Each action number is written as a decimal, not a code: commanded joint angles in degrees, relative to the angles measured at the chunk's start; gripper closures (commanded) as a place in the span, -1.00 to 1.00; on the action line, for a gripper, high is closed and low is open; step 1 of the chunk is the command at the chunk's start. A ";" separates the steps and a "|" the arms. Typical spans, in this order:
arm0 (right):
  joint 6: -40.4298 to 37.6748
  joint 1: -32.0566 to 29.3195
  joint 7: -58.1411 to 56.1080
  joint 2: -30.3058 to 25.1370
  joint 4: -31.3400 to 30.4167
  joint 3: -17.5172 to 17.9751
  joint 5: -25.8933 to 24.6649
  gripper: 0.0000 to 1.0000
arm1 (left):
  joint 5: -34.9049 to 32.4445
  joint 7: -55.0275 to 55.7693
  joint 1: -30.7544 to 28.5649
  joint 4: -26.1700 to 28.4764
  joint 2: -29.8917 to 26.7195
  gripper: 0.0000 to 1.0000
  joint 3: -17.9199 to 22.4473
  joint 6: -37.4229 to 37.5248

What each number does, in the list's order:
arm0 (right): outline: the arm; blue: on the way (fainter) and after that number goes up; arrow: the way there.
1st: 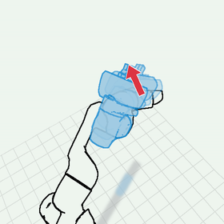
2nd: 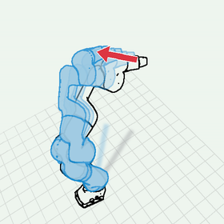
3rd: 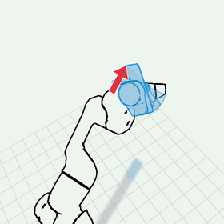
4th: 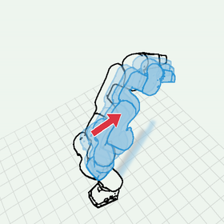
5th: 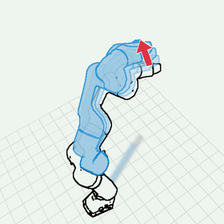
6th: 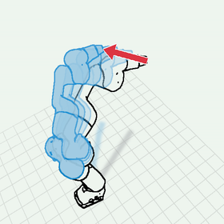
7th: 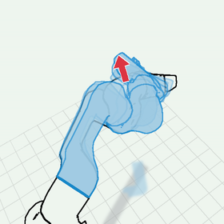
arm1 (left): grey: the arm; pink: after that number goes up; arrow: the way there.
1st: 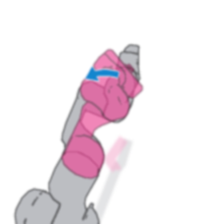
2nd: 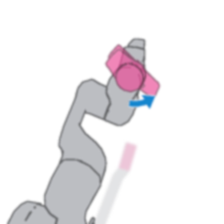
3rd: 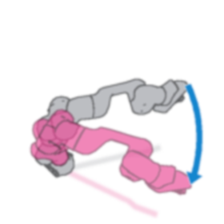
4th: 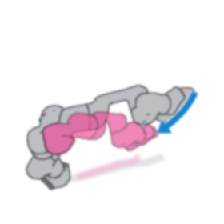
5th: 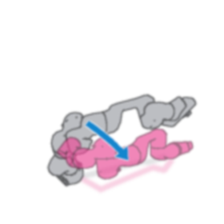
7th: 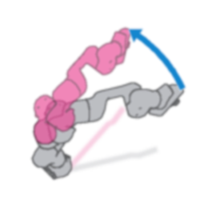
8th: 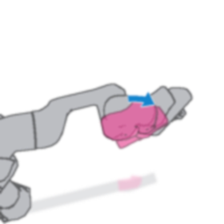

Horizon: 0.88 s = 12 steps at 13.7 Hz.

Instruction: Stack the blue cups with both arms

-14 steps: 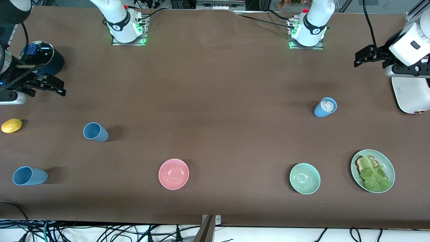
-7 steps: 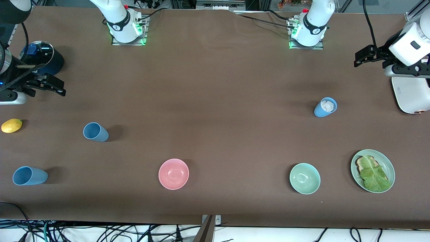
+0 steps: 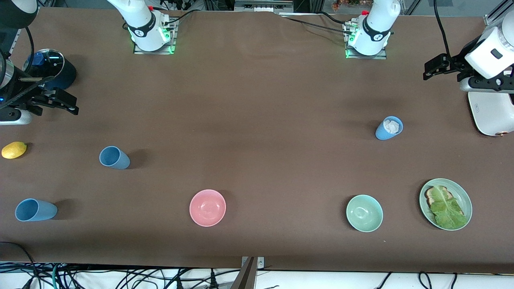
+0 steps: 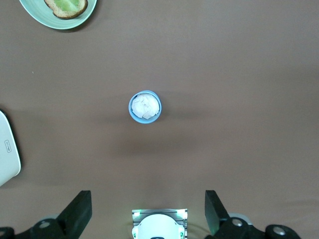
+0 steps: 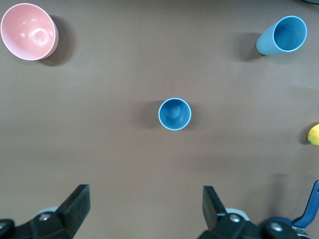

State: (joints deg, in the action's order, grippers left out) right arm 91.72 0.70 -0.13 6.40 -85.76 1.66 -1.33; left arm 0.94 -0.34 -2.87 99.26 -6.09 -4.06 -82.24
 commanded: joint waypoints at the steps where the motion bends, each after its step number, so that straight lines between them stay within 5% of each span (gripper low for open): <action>1: -0.05 -0.26 -0.83 -0.16 0.51 0.01 0.46 -1.00 | 0.64 -0.10 -0.03 -1.70 0.82 -1.00 -0.16 0.32; 12: 0.04 -0.26 -0.66 -0.16 0.51 0.01 0.37 -1.00 | 0.64 0.77 -0.03 -1.61 0.90 -1.00 -0.24 0.50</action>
State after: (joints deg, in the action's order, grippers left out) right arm 91.77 0.70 -0.14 6.40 -85.76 1.65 -1.33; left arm 0.94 -0.33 -2.87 99.26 -6.09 -4.06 -82.24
